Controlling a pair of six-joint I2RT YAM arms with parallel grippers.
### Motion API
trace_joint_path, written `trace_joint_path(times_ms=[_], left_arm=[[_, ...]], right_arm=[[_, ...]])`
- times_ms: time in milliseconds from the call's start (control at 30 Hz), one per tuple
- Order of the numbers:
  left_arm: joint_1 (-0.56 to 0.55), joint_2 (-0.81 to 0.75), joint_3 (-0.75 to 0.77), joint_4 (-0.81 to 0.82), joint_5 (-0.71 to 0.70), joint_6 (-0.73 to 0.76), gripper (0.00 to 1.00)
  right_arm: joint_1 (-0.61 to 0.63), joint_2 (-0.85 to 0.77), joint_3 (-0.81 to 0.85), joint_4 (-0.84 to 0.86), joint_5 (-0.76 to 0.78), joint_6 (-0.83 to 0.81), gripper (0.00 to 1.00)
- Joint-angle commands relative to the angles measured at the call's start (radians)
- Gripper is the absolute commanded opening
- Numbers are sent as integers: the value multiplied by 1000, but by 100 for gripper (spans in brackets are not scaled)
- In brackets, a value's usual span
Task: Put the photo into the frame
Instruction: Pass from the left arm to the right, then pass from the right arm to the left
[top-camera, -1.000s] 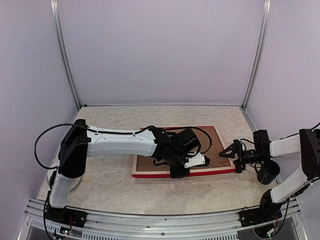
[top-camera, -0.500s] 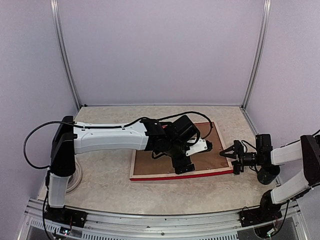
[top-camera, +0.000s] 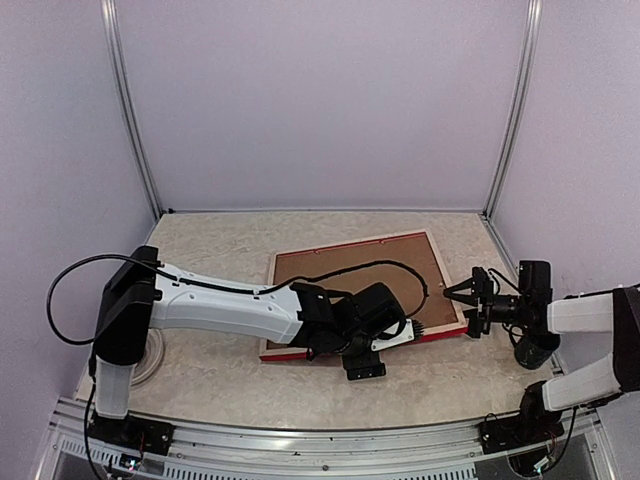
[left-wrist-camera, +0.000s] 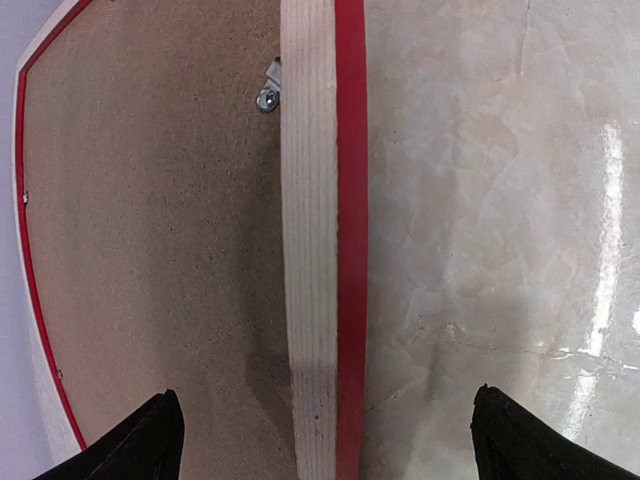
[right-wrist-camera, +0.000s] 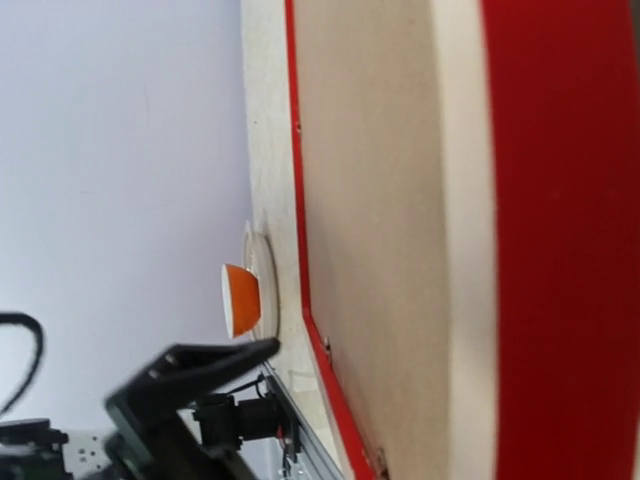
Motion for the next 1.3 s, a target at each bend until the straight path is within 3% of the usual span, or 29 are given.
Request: trace_joint_path(times_ms=[0, 200, 333, 600, 733, 833, 1000, 1267], left_arm=[[-35, 25, -17, 101, -202, -17, 99], [-71, 38, -82, 253, -455, -22, 98], [-84, 49, -112, 341, -588, -19, 88], [-87, 59, -142, 480, -695, 24, 26], [-89, 27, -162, 529, -696, 39, 6], [-89, -17, -175, 535, -679, 29, 0], [-75, -108, -179, 512, -591, -13, 0], [-2, -349, -231, 514, -310, -53, 0]], right_arm=[[-8, -78, 37, 22, -34, 62, 88], [-7, -183, 40, 11, -11, 150, 88], [-5, -253, 49, -13, 10, 199, 88], [26, -341, 51, -50, 67, 275, 88], [65, -377, 60, -38, 92, 321, 89], [79, -397, 100, -60, 107, 327, 89], [79, -388, 173, -100, 117, 305, 90], [81, -359, 275, -132, 129, 245, 92]])
